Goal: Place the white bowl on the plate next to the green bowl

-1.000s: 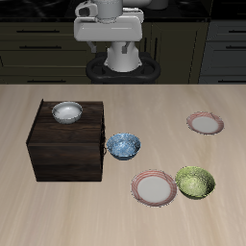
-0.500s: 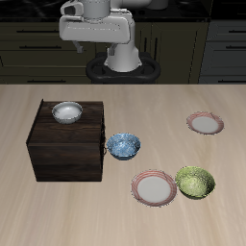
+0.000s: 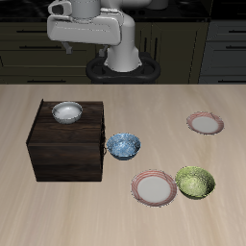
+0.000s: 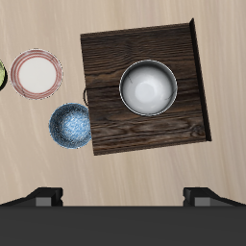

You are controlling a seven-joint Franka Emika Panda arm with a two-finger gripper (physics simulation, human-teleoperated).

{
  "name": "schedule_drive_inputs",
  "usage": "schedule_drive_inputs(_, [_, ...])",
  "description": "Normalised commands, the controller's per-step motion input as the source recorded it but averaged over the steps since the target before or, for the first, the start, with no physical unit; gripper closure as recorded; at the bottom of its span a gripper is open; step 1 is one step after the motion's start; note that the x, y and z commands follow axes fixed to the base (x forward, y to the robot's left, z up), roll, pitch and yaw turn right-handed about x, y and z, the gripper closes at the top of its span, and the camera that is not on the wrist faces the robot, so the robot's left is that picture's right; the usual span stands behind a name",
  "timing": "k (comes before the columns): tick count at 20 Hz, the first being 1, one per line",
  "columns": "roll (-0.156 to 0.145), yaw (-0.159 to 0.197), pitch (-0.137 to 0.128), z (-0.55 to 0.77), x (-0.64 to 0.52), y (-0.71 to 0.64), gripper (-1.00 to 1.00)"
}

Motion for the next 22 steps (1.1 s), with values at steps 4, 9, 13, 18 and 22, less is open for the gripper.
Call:
schedule_drive_inputs(4, [-0.006, -0.042, 0.008, 0.16, 0.34, -0.16, -1.00])
schedule_drive_inputs(9, [0.001, -0.010, 0.002, 0.09, 0.29, -0.02, -1.00])
schedule_drive_inputs(13, [0.030, -0.009, 0.003, 0.08, 0.25, 0.03, -1.00])
schedule_drive_inputs(18, [0.026, 0.003, -0.014, 0.05, 0.17, 0.00, -1.00])
schedule_drive_inputs(22, [0.030, -0.005, -0.003, 0.04, 0.14, -0.02, -1.00])
